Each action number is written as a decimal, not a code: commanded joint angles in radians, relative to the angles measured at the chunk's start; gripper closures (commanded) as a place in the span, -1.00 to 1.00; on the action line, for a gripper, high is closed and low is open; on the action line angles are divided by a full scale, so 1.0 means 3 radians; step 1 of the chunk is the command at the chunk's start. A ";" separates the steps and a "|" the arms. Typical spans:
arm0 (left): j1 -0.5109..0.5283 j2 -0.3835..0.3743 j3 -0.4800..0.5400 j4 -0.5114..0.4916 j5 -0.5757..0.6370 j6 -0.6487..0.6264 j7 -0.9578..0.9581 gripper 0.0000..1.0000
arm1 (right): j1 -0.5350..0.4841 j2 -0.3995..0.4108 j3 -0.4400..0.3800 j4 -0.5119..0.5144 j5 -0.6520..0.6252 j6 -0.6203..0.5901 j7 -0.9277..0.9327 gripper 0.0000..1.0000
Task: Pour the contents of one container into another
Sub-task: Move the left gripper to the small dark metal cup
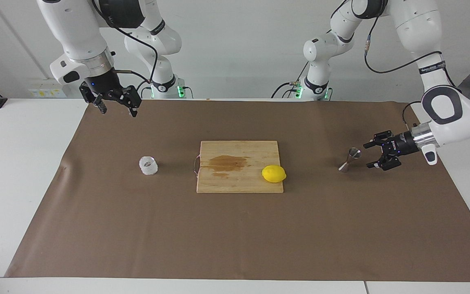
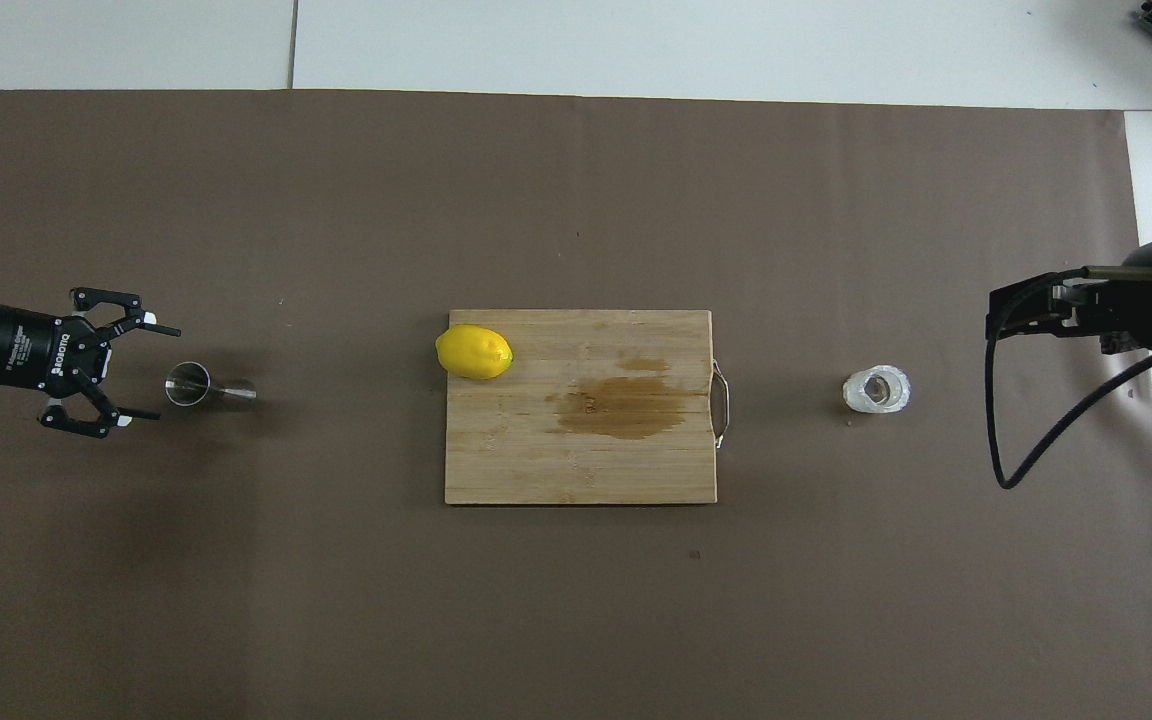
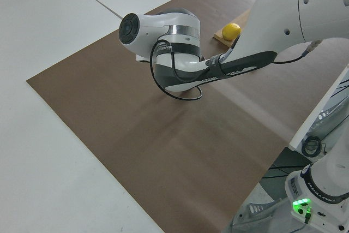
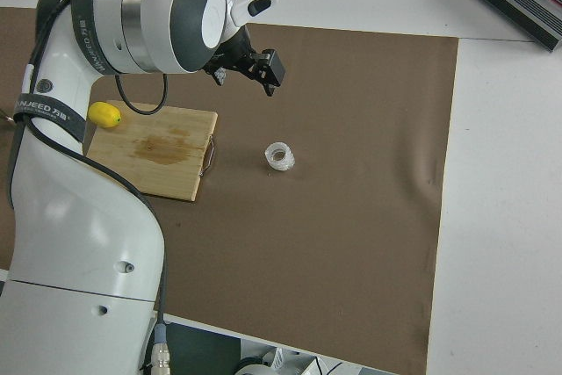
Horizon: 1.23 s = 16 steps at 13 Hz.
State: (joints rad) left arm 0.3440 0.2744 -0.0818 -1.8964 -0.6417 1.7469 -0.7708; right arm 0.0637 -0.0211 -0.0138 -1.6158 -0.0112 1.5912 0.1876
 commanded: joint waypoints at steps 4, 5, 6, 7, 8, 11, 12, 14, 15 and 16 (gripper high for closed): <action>-0.0037 -0.0280 0.0022 -0.0356 -0.0171 0.0113 -0.0069 -1.00 | -0.0033 0.0014 0.0015 0.0032 0.0022 -0.0047 -0.0083 -1.00; -0.0032 -0.0316 0.0022 -0.0397 -0.0208 0.0113 -0.0069 -1.00 | -0.0033 0.0014 0.0015 0.0032 0.0022 -0.0052 -0.0083 -1.00; -0.0037 -0.0321 0.0022 -0.0418 -0.0218 0.0124 -0.0069 -1.00 | -0.0033 0.0014 0.0015 0.0032 0.0022 -0.0053 -0.0083 -1.00; -0.0037 -0.0326 0.0022 -0.0423 -0.0218 0.0124 -0.0069 -1.00 | -0.0033 0.0014 0.0015 0.0032 0.0022 -0.0053 -0.0083 -1.00; -0.0037 -0.0326 0.0022 -0.0438 -0.0223 0.0144 -0.0074 -1.00 | -0.0033 0.0014 0.0015 0.0032 0.0022 -0.0053 -0.0083 -1.00; -0.0068 -0.0352 0.0022 -0.0525 -0.0244 0.0292 -0.0192 -1.00 | -0.0033 0.0014 0.0015 0.0032 0.0022 -0.0047 -0.0083 -1.00; -0.0068 -0.0352 0.0022 -0.0530 -0.0259 0.0297 -0.0197 -1.00 | -0.0033 0.0014 0.0015 0.0032 0.0022 -0.0047 -0.0083 -1.00; -0.0073 -0.0352 0.0022 -0.0531 -0.0274 0.0297 -0.0212 -1.00 | -0.0033 0.0014 0.0015 0.0032 0.0022 -0.0053 -0.0083 -1.00; -0.0083 -0.0352 0.0022 -0.0531 -0.0300 0.0303 -0.0227 -1.00 | -0.0033 0.0014 0.0015 0.0032 0.0022 -0.0047 -0.0083 -1.00; -0.0088 -0.0352 0.0022 -0.0536 -0.0336 0.0333 -0.0243 -1.00 | -0.0033 0.0014 0.0015 0.0032 0.0022 -0.0047 -0.0083 -1.00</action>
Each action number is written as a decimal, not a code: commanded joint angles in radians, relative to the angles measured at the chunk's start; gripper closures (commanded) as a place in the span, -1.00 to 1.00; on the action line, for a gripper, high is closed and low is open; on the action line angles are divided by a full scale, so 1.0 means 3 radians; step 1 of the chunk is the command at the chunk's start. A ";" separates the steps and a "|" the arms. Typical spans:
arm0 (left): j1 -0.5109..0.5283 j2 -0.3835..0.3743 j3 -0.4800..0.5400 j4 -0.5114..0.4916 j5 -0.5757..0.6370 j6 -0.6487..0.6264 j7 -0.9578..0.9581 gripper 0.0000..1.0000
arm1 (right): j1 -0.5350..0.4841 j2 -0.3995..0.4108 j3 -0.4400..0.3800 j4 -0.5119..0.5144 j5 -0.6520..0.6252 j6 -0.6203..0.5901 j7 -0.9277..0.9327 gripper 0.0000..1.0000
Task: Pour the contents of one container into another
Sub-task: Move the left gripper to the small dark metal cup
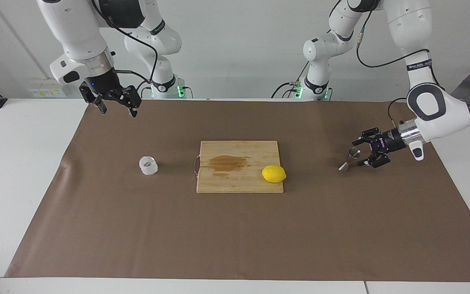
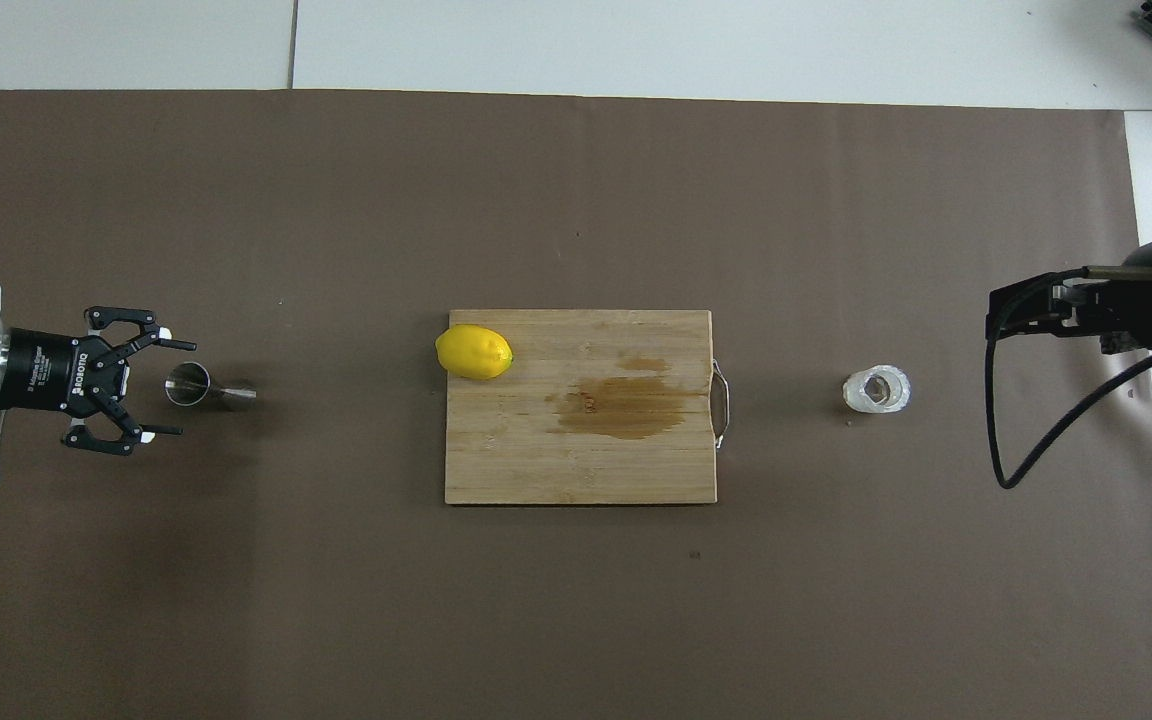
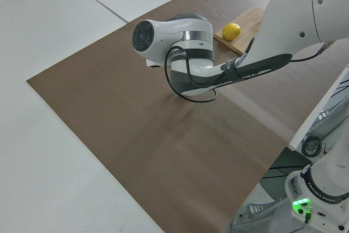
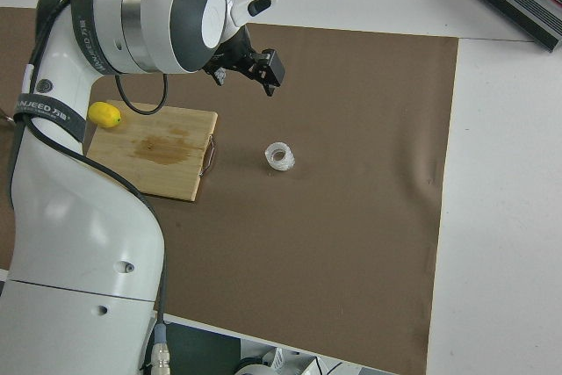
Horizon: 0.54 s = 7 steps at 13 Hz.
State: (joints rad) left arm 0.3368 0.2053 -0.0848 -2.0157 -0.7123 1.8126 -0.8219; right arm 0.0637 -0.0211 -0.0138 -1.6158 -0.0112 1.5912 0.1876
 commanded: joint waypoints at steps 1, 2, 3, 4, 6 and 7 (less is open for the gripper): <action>-0.0069 -0.0122 0.0032 -0.0143 -0.0116 0.0125 -0.0093 -1.00 | -0.0033 0.0014 0.0015 0.0032 0.0022 -0.0047 -0.0083 -1.00; -0.0074 -0.0122 0.0032 -0.0148 -0.0116 0.0135 -0.0103 -1.00 | -0.0033 0.0014 0.0015 0.0032 0.0022 -0.0047 -0.0083 -1.00; -0.0084 -0.0122 0.0032 -0.0158 -0.0116 0.0135 -0.0103 -1.00 | -0.0033 0.0014 0.0015 0.0032 0.0022 -0.0047 -0.0083 -1.00; -0.0085 -0.0122 0.0032 -0.0163 -0.0116 0.0135 -0.0103 -1.00 | -0.0033 0.0014 0.0015 0.0032 0.0022 -0.0047 -0.0083 -1.00; -0.0090 -0.0122 0.0032 -0.0164 -0.0116 0.0135 -0.0109 -0.95 | -0.0033 0.0014 0.0015 0.0032 0.0022 -0.0052 -0.0083 -1.00; -0.0090 -0.0122 0.0032 -0.0164 -0.0116 0.0135 -0.0139 -0.87 | -0.0033 0.0014 0.0015 0.0032 0.0022 -0.0047 -0.0083 -1.00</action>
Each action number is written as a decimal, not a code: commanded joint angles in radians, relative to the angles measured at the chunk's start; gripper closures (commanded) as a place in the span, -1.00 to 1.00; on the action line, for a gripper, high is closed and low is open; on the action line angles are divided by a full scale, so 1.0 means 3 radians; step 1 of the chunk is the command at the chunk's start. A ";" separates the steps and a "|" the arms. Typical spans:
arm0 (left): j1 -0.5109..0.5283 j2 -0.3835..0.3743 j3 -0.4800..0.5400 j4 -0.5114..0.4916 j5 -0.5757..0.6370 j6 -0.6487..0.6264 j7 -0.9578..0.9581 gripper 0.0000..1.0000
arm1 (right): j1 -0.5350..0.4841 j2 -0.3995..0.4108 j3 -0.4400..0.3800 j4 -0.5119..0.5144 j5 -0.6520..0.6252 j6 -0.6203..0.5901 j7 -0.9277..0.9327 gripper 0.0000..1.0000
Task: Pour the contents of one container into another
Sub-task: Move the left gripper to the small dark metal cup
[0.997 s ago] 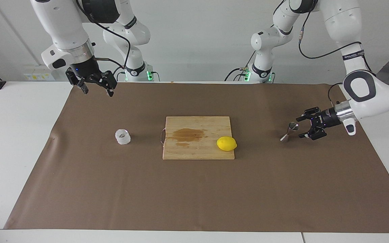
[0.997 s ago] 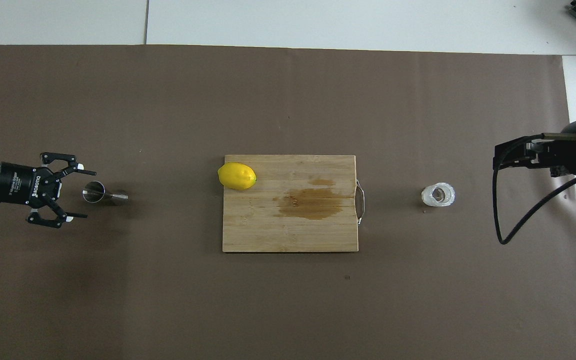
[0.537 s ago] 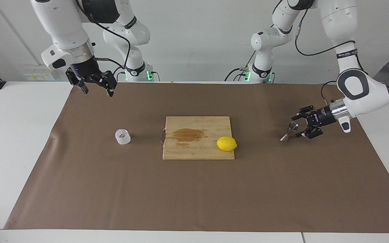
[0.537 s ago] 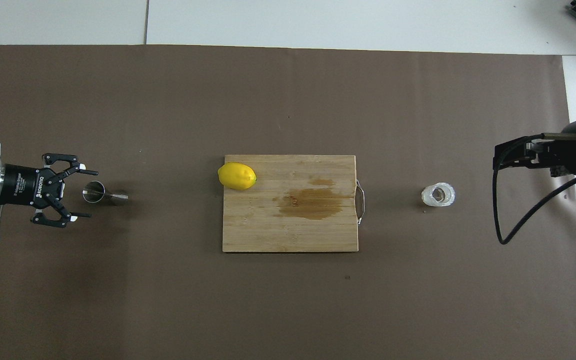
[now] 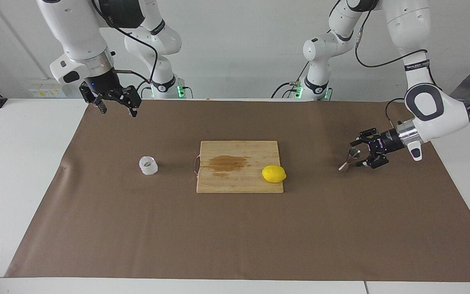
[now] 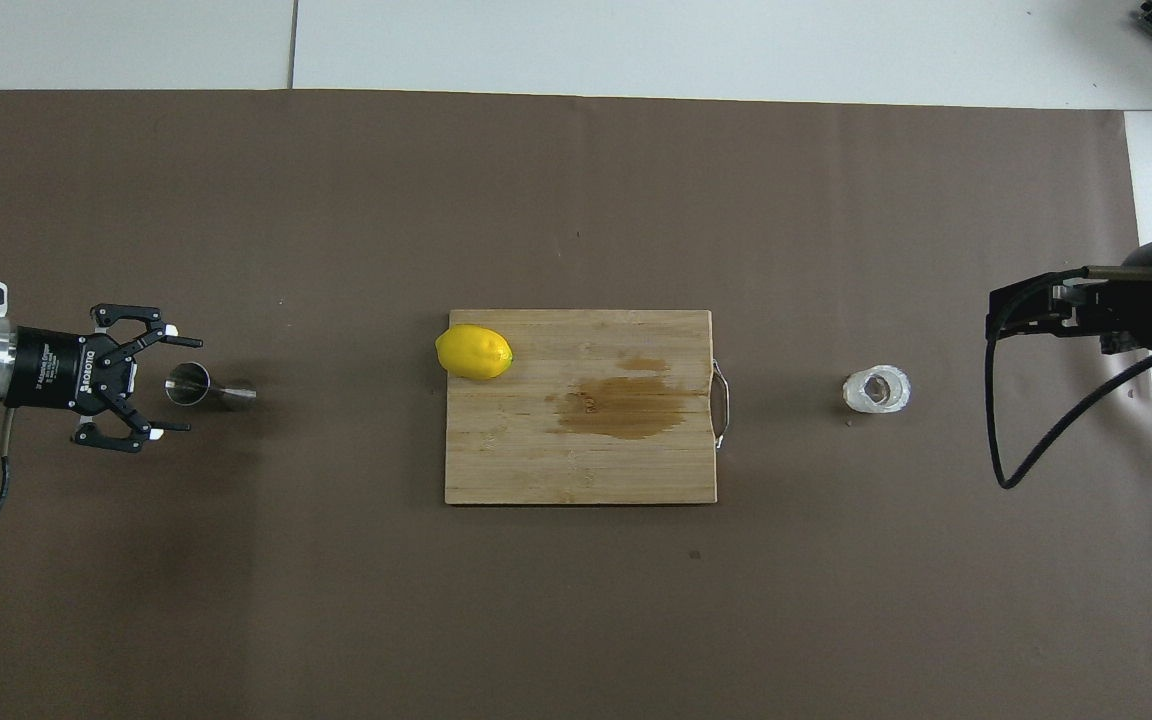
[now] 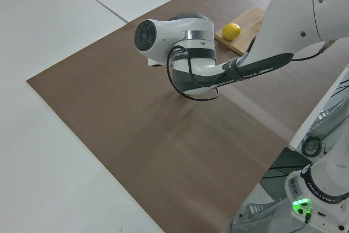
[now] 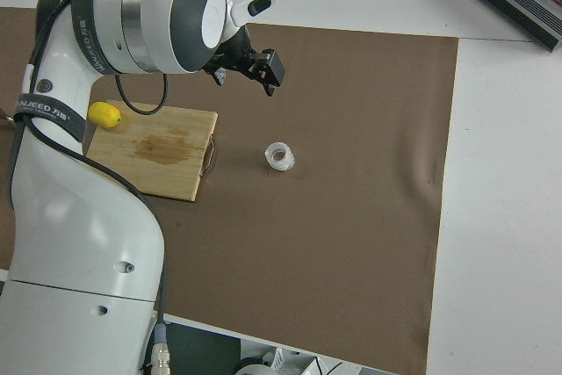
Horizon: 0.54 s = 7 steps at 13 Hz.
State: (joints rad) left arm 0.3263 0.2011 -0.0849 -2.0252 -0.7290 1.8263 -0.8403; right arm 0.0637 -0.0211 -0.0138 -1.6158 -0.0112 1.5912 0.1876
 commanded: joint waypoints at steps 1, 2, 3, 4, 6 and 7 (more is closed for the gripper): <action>-0.0055 -0.0108 0.0032 -0.0132 -0.0065 0.0089 -0.0118 -0.83 | -0.0033 0.0014 0.0015 0.0032 0.0027 -0.0047 -0.0083 -1.00; -0.0055 -0.0113 0.0032 -0.0132 -0.0070 0.0089 -0.0124 -0.80 | -0.0033 0.0014 0.0015 0.0032 0.0022 -0.0047 -0.0083 -1.00; -0.0055 -0.0108 0.0032 -0.0132 -0.0075 0.0089 -0.0134 -0.77 | -0.0038 0.0014 0.0015 0.0032 0.0022 -0.0052 -0.0083 -1.00; -0.0055 -0.0113 0.0032 -0.0132 -0.0075 0.0084 -0.0139 -0.75 | -0.0033 0.0014 0.0015 0.0032 0.0027 -0.0053 -0.0083 -1.00; -0.0050 -0.0113 0.0032 -0.0132 -0.0075 0.0074 -0.0149 -0.72 | -0.0033 0.0014 0.0015 0.0032 0.0022 -0.0047 -0.0083 -1.00; -0.0050 -0.0113 0.0032 -0.0132 -0.0075 0.0074 -0.0180 -0.69 | -0.0033 0.0014 0.0015 0.0032 0.0022 -0.0047 -0.0083 -1.00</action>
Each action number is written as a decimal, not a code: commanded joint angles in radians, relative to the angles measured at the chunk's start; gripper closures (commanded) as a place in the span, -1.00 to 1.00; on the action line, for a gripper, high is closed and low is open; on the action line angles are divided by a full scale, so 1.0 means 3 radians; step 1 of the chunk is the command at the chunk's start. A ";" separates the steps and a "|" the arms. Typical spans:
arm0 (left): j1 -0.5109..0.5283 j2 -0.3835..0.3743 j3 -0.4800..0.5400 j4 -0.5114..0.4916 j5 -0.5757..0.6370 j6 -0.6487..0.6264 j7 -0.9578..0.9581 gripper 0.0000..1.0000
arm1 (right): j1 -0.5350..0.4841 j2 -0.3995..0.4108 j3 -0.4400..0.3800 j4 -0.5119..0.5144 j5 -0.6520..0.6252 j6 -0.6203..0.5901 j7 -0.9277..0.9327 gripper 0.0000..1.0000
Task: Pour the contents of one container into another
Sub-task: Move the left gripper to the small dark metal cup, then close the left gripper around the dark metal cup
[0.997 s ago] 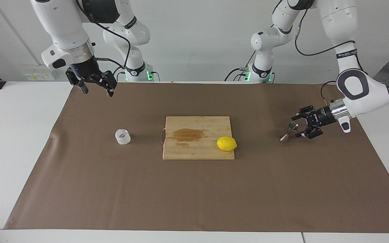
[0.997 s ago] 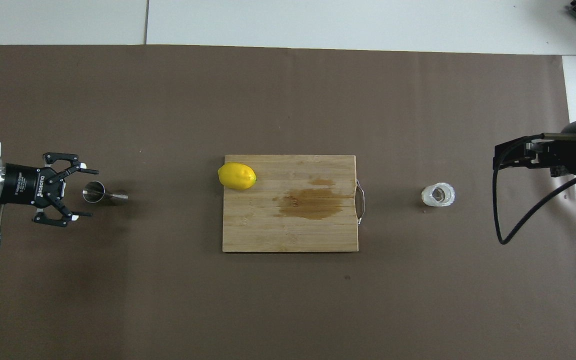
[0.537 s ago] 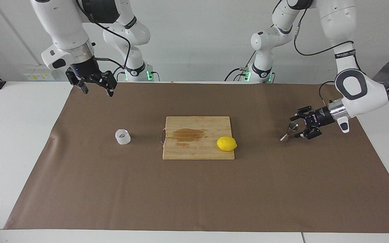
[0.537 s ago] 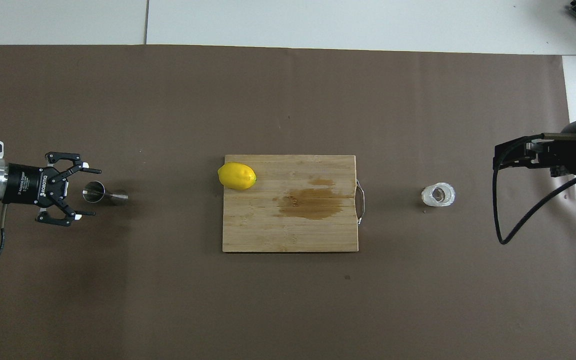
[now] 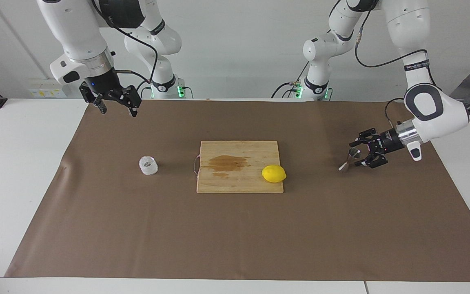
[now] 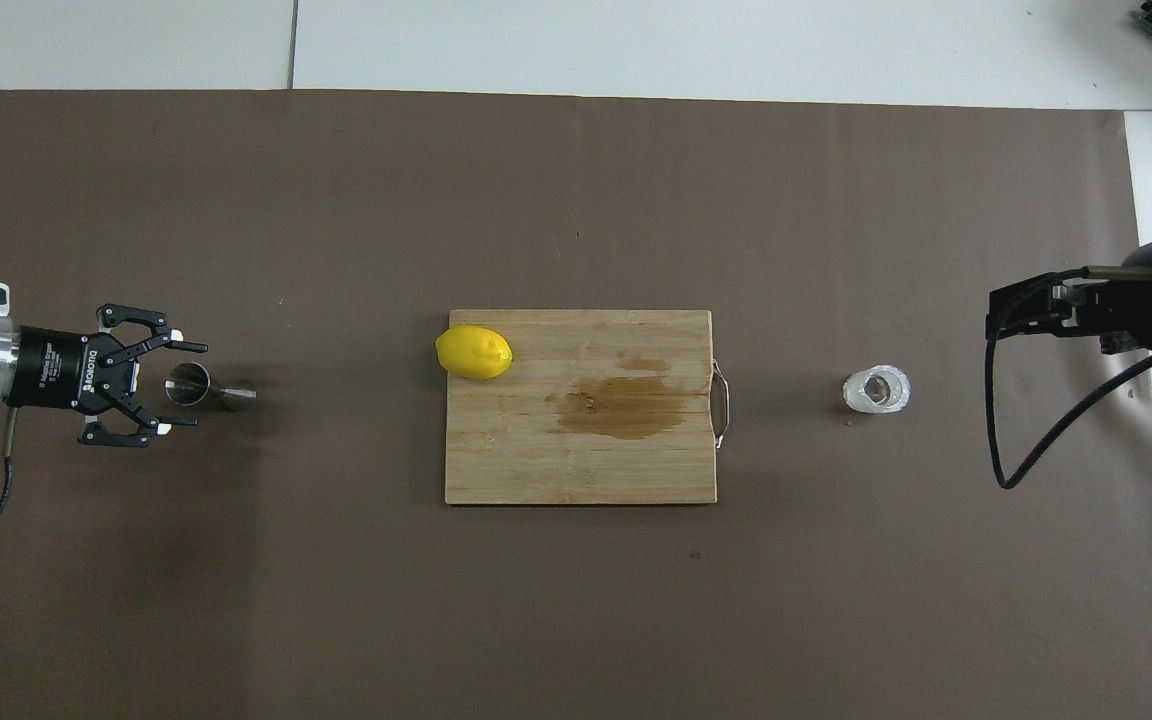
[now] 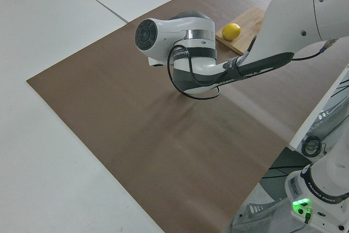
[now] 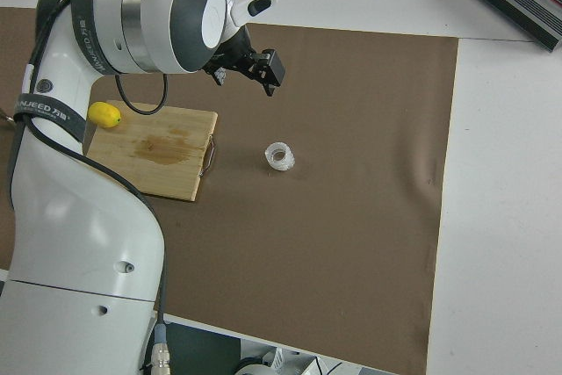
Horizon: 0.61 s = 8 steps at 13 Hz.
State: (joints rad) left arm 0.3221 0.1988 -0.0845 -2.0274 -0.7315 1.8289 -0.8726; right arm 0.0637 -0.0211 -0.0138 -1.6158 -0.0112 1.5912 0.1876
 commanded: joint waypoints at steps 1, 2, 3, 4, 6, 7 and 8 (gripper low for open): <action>-0.0036 -0.0105 0.0031 -0.0119 -0.0067 0.0055 -0.0098 -0.64 | -0.0033 0.0014 0.0015 0.0032 0.0022 -0.0047 -0.0083 -1.00; -0.0036 -0.0110 0.0031 -0.0109 -0.0067 0.0050 -0.0098 -0.61 | -0.0033 0.0014 0.0015 0.0032 0.0022 -0.0047 -0.0083 -1.00; -0.0036 -0.0110 0.0031 -0.0109 -0.0067 0.0050 -0.0108 -0.58 | -0.0033 0.0014 0.0015 0.0032 0.0022 -0.0047 -0.0083 -1.00; -0.0036 -0.0115 0.0031 -0.0104 -0.0067 0.0045 -0.0118 -0.51 | -0.0033 0.0014 0.0015 0.0032 0.0022 -0.0047 -0.0083 -1.00; -0.0036 -0.0115 0.0031 -0.0104 -0.0067 0.0045 -0.0123 -0.41 | -0.0033 0.0014 0.0015 0.0032 0.0022 -0.0047 -0.0083 -1.00; -0.0036 -0.0115 0.0031 -0.0104 -0.0067 0.0050 -0.0144 -0.33 | -0.0033 0.0014 0.0015 0.0032 0.0022 -0.0052 -0.0083 -1.00; -0.0041 -0.0115 0.0031 -0.0099 -0.0067 0.0050 -0.0174 -0.26 | -0.0033 0.0014 0.0015 0.0032 0.0022 -0.0047 -0.0083 -1.00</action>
State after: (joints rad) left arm 0.3220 0.1931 -0.0843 -2.0275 -0.7323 1.8289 -0.9018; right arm 0.0637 -0.0211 -0.0138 -1.6158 -0.0112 1.5912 0.1876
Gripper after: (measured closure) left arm 0.326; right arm 0.000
